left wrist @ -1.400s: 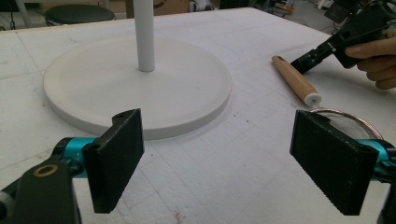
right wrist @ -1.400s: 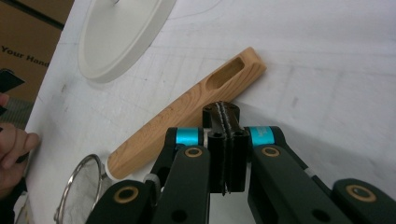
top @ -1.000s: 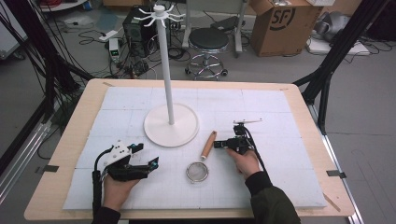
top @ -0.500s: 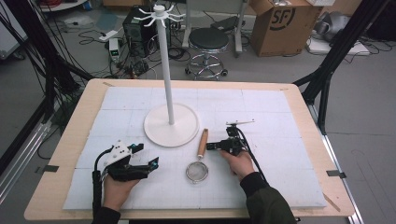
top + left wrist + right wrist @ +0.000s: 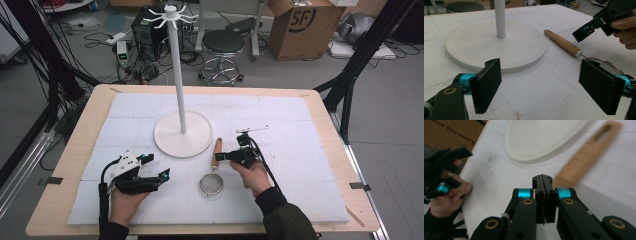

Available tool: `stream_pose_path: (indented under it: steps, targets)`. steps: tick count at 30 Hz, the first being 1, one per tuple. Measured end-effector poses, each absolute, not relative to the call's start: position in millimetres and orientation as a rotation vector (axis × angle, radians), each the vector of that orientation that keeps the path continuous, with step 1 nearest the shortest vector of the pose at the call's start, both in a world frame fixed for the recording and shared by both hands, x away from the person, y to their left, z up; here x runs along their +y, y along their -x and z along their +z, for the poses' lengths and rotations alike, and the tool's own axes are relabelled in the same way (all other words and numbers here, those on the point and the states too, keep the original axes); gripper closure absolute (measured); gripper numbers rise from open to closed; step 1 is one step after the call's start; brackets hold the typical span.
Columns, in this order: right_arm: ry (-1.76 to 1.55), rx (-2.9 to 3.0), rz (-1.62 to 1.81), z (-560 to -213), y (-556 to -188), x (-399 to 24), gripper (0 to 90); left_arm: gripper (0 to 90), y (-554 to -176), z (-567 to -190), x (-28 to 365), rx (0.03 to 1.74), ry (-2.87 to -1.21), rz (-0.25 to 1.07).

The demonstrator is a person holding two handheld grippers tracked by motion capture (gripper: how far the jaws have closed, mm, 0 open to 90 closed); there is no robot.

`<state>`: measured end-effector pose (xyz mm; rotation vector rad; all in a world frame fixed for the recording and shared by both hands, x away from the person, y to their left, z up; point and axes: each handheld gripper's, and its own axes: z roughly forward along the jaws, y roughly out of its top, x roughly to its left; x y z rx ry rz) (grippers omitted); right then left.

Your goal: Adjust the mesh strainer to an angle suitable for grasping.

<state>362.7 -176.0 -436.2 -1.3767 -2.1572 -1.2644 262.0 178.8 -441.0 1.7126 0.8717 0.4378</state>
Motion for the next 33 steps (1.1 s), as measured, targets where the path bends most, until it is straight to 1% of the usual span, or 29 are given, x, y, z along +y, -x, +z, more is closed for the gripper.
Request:
stream_pose_path:
  steps: [7, 13, 18, 33]
  targets:
    - [1.245, -2.255, -1.169, -435, -348, -136, 89.9, 19.0, -262, -441, 179, 0.872, -1.714, 0.435]
    - [1.238, -2.296, -1.112, -442, -347, -120, 89.9, 19.1, -262, -441, 180, 0.869, -1.712, 0.434]
    - [1.25, -2.339, -1.064, -448, -347, -118, 89.9, 19.1, -262, -441, 180, 0.869, -1.712, 0.433]
    - [1.27, -2.357, -1.049, -447, -344, -131, 89.9, 19.3, -262, -441, 180, 0.87, -1.712, 0.43]
